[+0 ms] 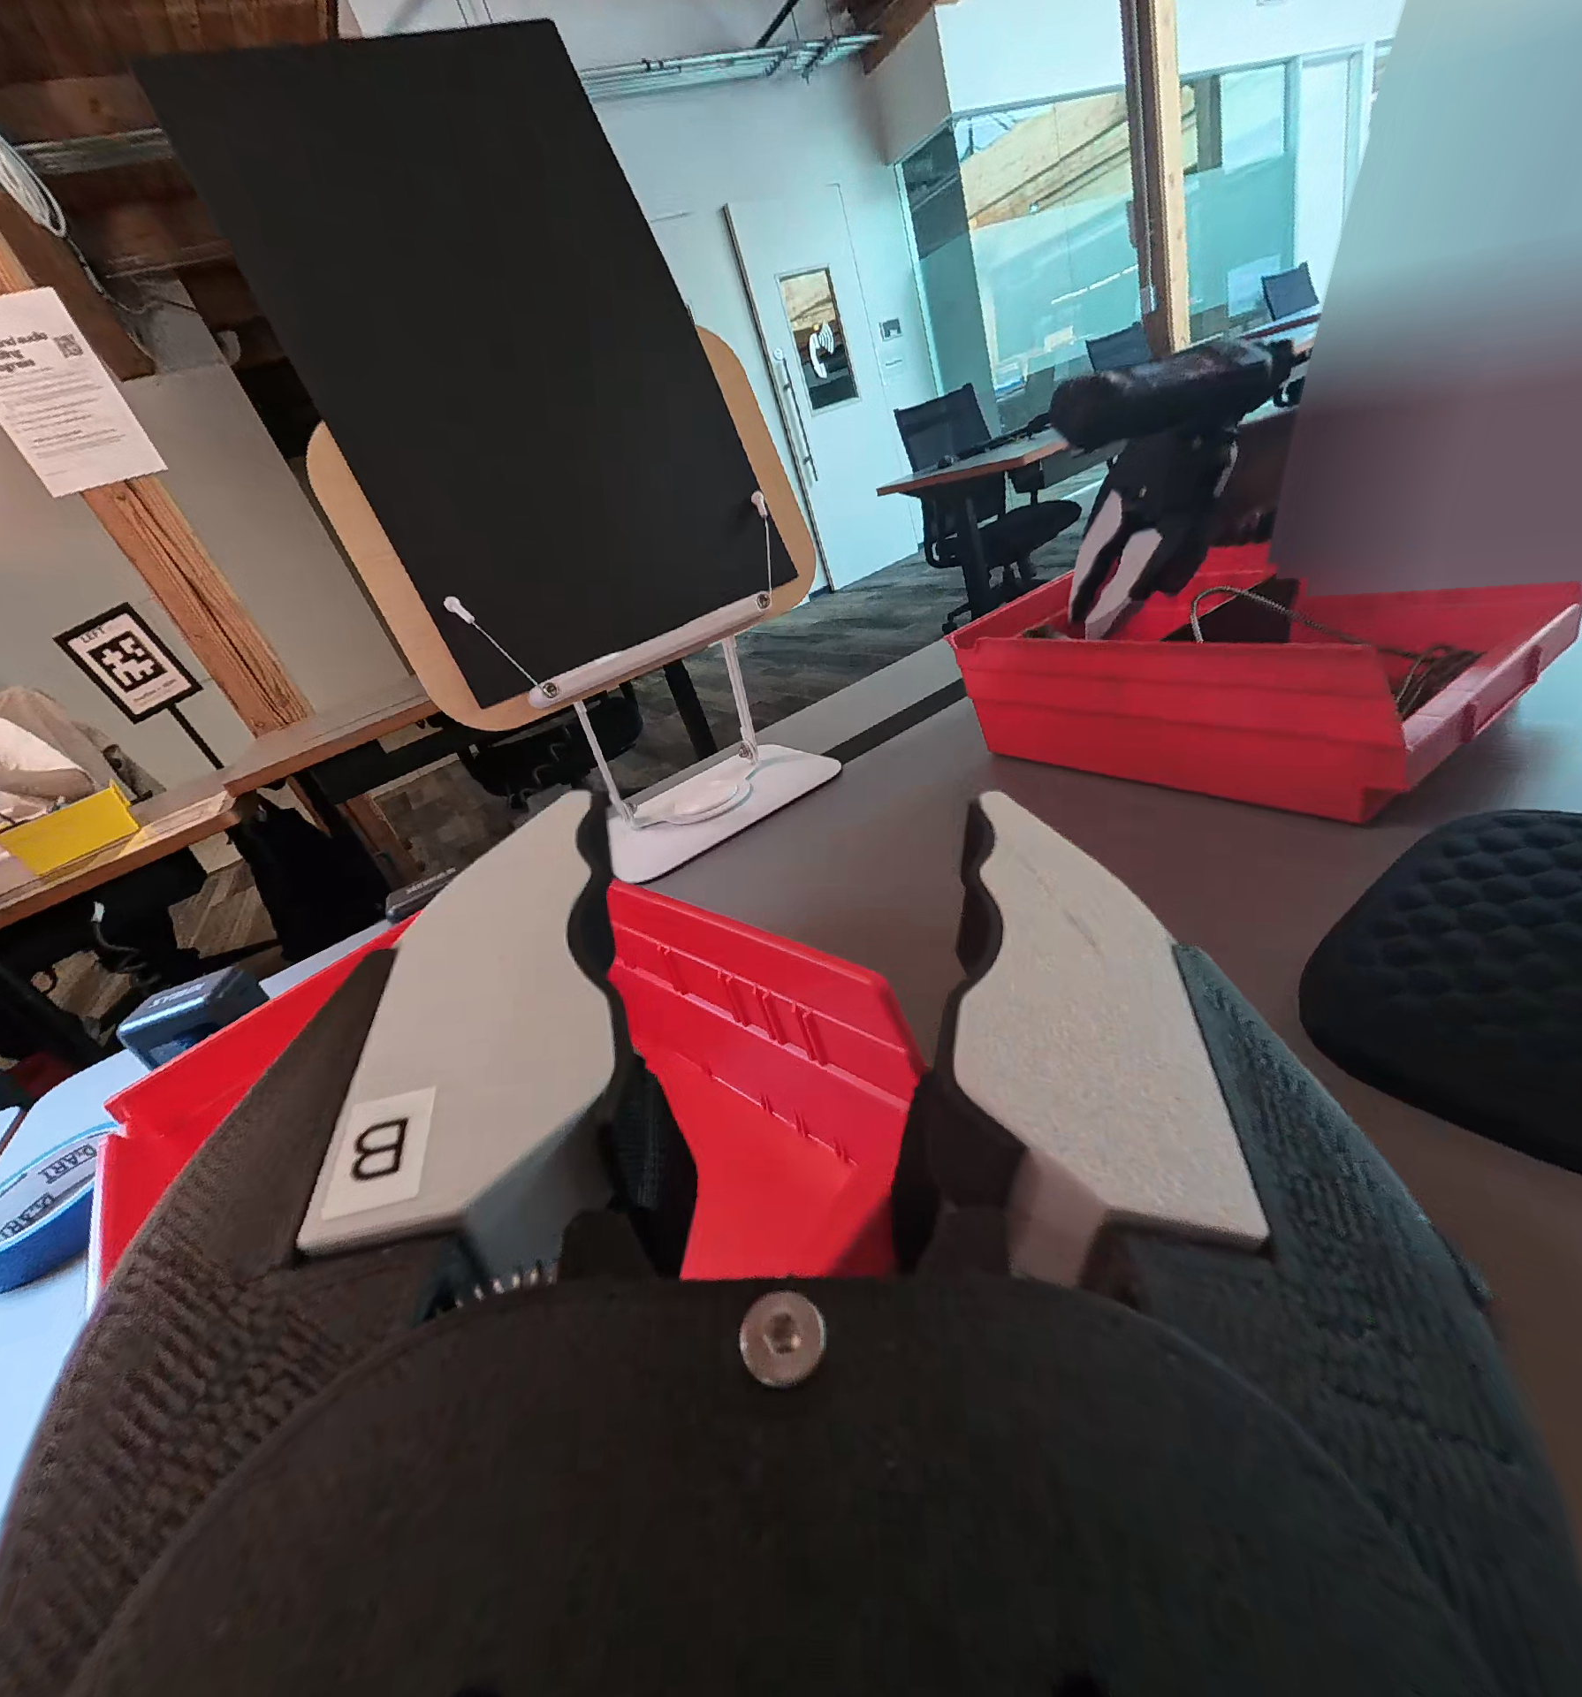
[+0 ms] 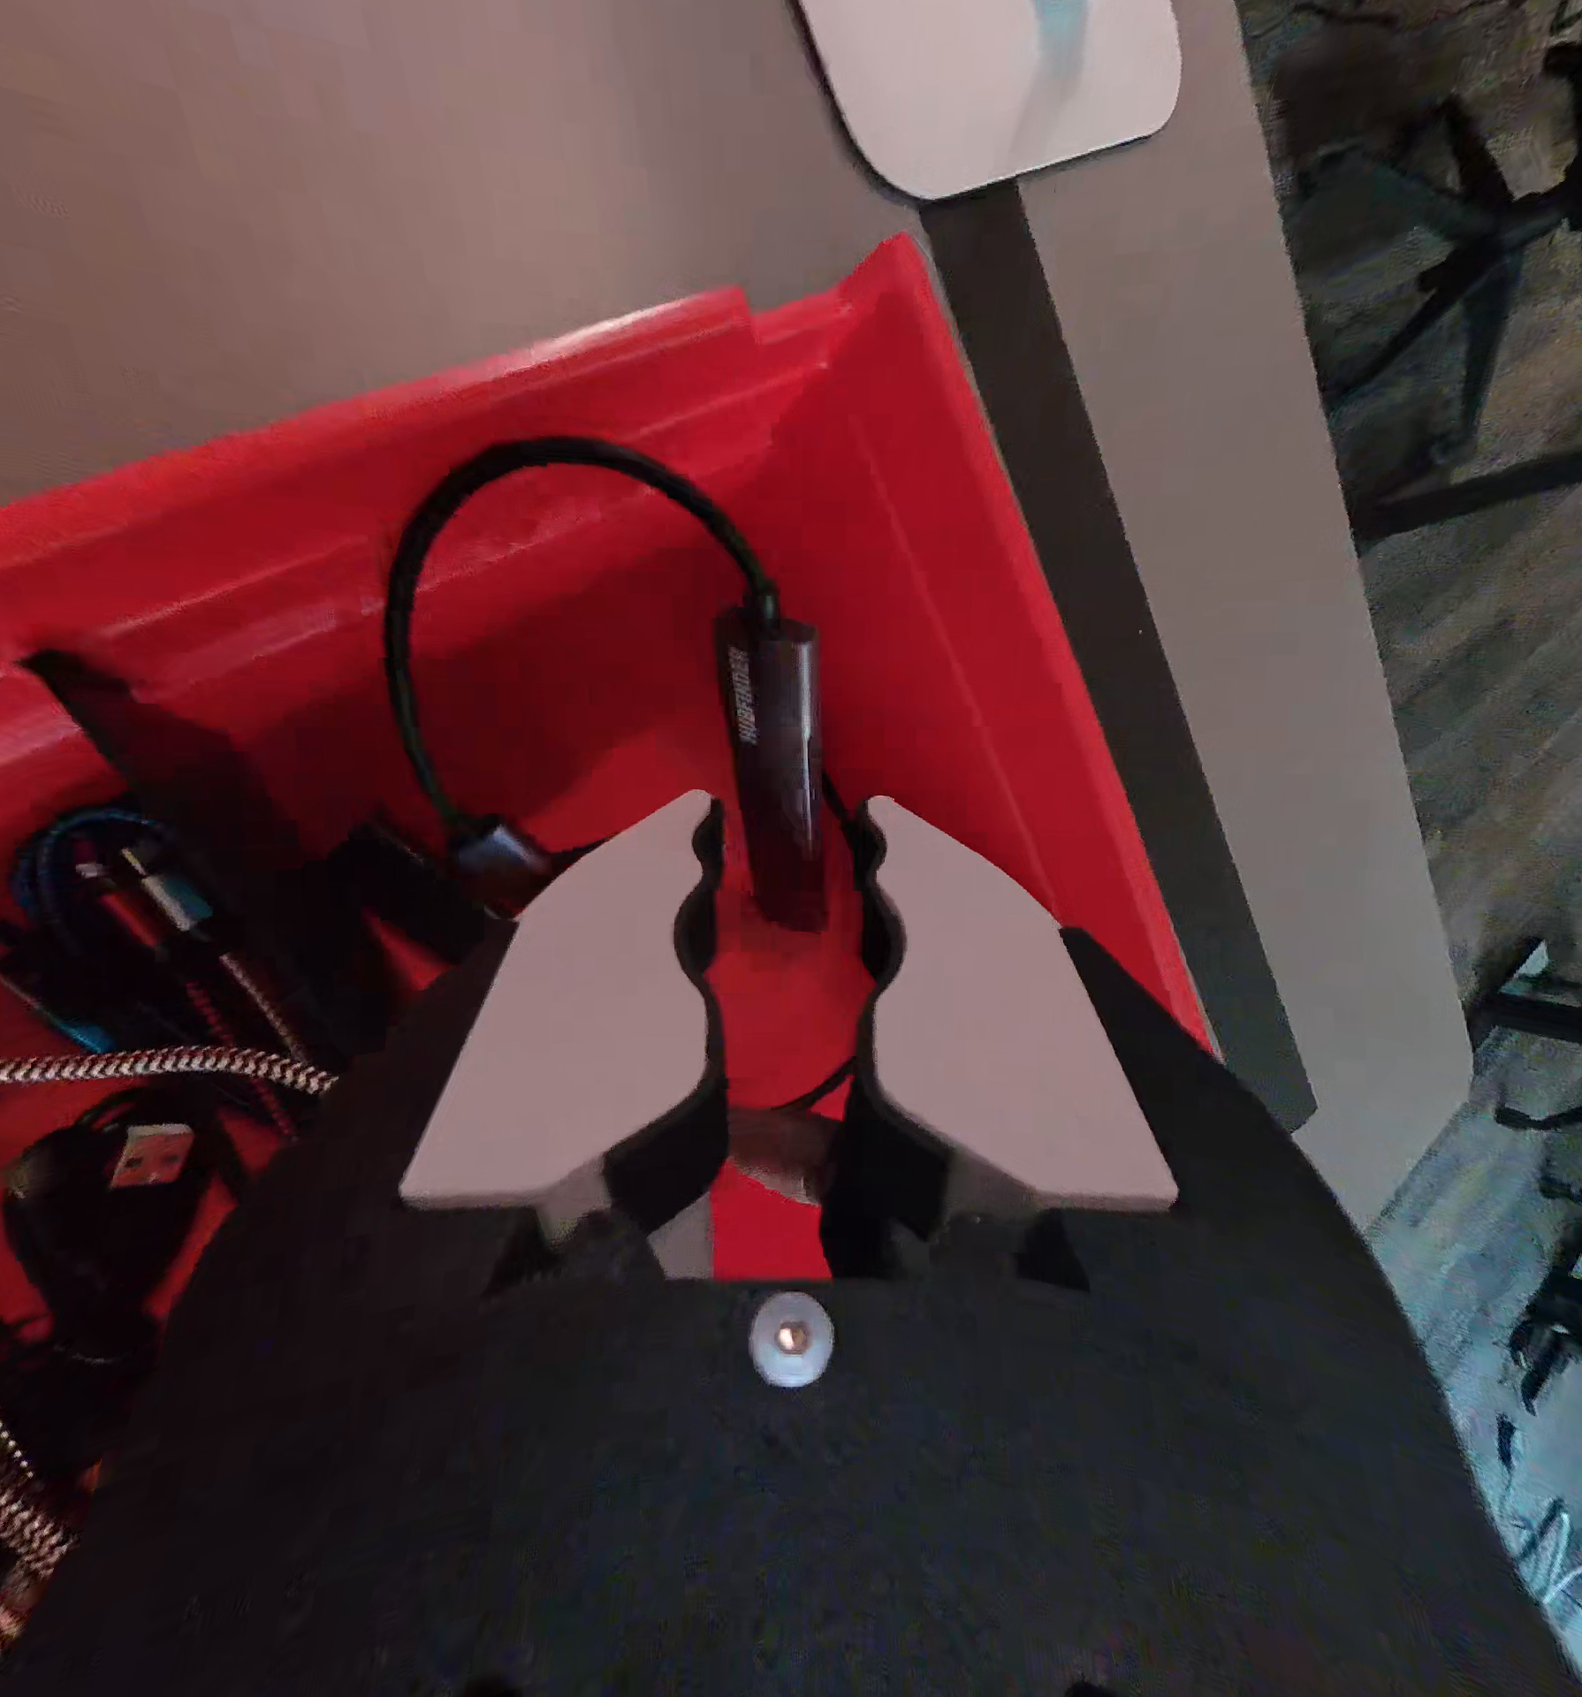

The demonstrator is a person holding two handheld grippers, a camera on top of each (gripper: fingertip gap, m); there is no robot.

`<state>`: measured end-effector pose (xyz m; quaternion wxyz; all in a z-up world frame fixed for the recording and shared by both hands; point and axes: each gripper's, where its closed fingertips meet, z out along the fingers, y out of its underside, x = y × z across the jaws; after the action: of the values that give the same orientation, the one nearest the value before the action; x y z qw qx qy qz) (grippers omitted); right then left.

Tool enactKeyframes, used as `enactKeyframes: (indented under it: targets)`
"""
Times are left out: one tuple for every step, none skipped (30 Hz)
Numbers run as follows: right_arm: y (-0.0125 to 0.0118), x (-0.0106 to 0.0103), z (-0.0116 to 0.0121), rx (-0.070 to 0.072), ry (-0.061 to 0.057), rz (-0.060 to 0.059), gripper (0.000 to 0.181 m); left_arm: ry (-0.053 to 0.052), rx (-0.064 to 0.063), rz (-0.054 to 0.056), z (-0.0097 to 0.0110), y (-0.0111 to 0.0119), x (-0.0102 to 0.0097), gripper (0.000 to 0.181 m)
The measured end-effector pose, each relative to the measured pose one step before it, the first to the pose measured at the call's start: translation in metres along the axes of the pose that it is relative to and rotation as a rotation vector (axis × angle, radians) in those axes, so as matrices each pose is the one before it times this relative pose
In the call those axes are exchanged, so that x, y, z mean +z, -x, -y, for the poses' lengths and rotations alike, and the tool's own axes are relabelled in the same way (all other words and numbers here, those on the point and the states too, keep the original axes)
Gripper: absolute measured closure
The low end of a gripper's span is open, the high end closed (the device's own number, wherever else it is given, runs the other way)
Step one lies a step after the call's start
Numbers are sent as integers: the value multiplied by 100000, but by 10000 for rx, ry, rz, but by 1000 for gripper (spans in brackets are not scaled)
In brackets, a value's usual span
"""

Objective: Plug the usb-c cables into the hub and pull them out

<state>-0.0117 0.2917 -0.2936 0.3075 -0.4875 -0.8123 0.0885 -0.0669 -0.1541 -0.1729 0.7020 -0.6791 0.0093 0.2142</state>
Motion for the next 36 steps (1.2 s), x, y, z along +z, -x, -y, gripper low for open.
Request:
enactKeyframes:
  targets:
    - [-355, -287, 384, 200, -312, -190, 147, 160, 8, -10, -270, 1, 107, 104]
    - [-331, -505, 491, 230, -367, -209, 137, 202, 20, -42, -334, -63, 131, 98]
    - [-318, -741, 647, 280, -438, -249, 127, 254, 20, -83, -415, -132, 162, 93]
    - [-214, -975, 852, 346, -542, -274, 118, 279, 24, -113, -497, -209, 190, 90]
    - [-76, -1229, 1135, 442, -679, -298, 109, 307, 25, -176, -592, -325, 231, 88]
    - [252, -1441, 1350, 486, -780, -236, 98, 336, 20, -304, -680, -560, 317, 88]
    - [803, -1632, 1486, 458, -860, -46, 88, 353, -38, -414, -742, -764, 418, 88]
    - [1076, -1704, 1374, 515, -788, -60, 85, 326, -134, -389, -711, -835, 545, 88]
    - [1455, -1695, 1052, 444, -637, 9, 83, 239, -157, -374, -606, -928, 709, 91]
    - [1767, -1581, 589, 334, -437, 41, 83, 196, -108, -339, -610, -927, 851, 96]
    - [1681, -1413, -41, 303, -159, -148, 84, 285, -118, -116, -731, -583, 966, 100]
    - [1592, -1221, -582, 216, 52, -243, 86, 382, -104, 150, -779, -175, 999, 102]
    - [1410, -997, -1062, 181, 210, -338, 89, 390, 26, 367, -723, 141, 948, 102]
    - [1448, -744, -1390, 46, 340, -241, 89, -84, 244, 555, 81, 323, 602, 105]
    - [1479, -424, -1558, -53, 427, -131, 91, 103, 229, 502, -5, 303, 376, 107]
    - [1217, -92, -1538, -44, 494, -184, 97, 203, 168, 356, -16, 177, 271, 107]
    - [715, 230, -1404, -28, 517, -354, 100, 368, 113, 322, -251, 266, 260, 107]
    - [457, 505, -1224, 7, 499, -390, 103, 342, 160, 277, -339, 310, 246, 106]
    - [604, 726, -944, 76, 404, -182, 106, 345, 143, 315, -455, 446, 235, 106]
    - [670, 871, -533, 127, 226, -19, 108, 288, 120, 336, -497, 552, 261, 106]
    - [430, 915, -154, 134, 47, -73, 115, 220, 70, 220, -528, 441, 304, 107]
    - [-80, 867, -8, 77, -4, -338, 134, 229, 63, 51, -633, 279, 359, 113]
    - [-480, 782, -14, -93, 34, -573, 154, 200, 128, -45, -727, 261, 403, 132]
    - [-349, 616, 56, -232, 1, -463, 157, -72, 18, -257, -409, 75, 403, 141]
    - [42, 397, 241, -59, -53, -88, 156, -311, -504, -439, 79, -55, 256, 149]
    - [30, 295, 250, 146, -9, 77, 156, -61, -285, -189, -99, 398, 207, 149]
    - [33, 266, 248, 186, -43, 185, 156, 55, 46, -70, -132, 558, 108, 149]
    - [25, 303, 271, 143, -107, 232, 156, 94, 190, 24, -160, 675, 123, 150]
    - [-25, 314, 286, 145, -123, 168, 155, 120, 124, -57, -254, 557, 178, 150]
    - [-94, 353, 227, 100, -85, 59, 154, 39, 16, -95, -171, 492, 165, 150]
    - [-68, 376, 151, 30, -45, -18, 153, -5, 170, -161, -130, 311, 99, 150]
    - [-57, 325, 98, -110, -30, -57, 153, -21, 225, -165, -124, 196, 30, 150]
    - [-70, 221, 69, -208, -19, -75, 152, -40, 89, -126, -91, 164, 33, 150]
    - [-113, 101, 5, -207, 7, -77, 153, -66, 56, -131, -84, 88, 54, 150]
    - [-122, -22, -28, -143, 29, -57, 153, -88, 20, -59, -15, 105, 28, 150]
    - [-94, -80, -81, -159, 20, -19, 154, -20, 42, -20, -37, 62, 20, 150]
